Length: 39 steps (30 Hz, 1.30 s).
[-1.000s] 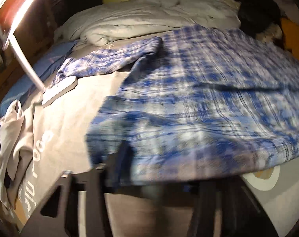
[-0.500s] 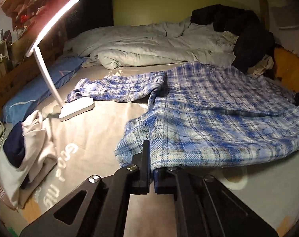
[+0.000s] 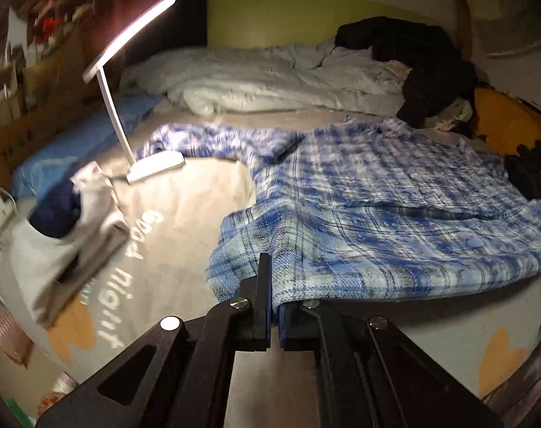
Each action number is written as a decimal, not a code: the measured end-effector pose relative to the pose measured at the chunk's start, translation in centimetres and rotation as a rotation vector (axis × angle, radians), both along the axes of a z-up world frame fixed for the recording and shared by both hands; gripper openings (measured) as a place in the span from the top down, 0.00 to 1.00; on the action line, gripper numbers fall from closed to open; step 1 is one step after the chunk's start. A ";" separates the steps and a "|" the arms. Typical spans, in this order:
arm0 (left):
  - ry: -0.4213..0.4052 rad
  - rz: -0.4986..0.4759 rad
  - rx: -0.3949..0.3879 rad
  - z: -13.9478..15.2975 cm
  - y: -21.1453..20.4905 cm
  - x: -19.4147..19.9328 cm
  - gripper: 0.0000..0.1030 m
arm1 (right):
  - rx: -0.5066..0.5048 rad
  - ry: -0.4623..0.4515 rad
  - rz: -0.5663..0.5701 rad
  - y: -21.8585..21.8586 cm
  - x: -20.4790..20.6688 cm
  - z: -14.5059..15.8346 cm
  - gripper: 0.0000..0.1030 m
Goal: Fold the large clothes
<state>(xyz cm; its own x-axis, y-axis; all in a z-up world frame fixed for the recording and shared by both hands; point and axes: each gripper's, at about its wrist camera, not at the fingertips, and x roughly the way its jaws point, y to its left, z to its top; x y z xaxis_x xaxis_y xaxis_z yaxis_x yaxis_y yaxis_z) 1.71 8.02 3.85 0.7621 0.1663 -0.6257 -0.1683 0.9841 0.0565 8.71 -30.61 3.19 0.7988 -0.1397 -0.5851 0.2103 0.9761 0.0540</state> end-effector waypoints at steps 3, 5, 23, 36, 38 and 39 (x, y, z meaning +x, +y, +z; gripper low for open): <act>0.029 -0.012 0.034 -0.2 -0.6 0.0 0.98 | -0.050 0.009 0.000 0.5 -1.0 0.3 0.98; 0.073 -0.016 0.055 -0.4 -0.6 1.5 0.98 | -0.048 0.046 0.012 0.4 -0.3 0.4 0.98; 0.322 -0.029 0.178 -3.0 0.8 18.1 0.96 | -0.145 0.248 0.071 0.8 17.2 -1.1 0.98; 0.318 -0.036 0.166 -6.3 0.9 23.1 0.97 | -0.145 0.253 0.048 0.6 22.2 -4.2 0.98; 0.320 -0.042 0.161 -6.6 0.9 23.7 0.97 | -0.143 0.262 0.041 0.6 22.8 -4.6 0.98; 0.315 -0.047 0.154 -6.7 0.9 23.8 0.94 | -0.141 0.270 0.039 0.6 23.0 -4.8 0.98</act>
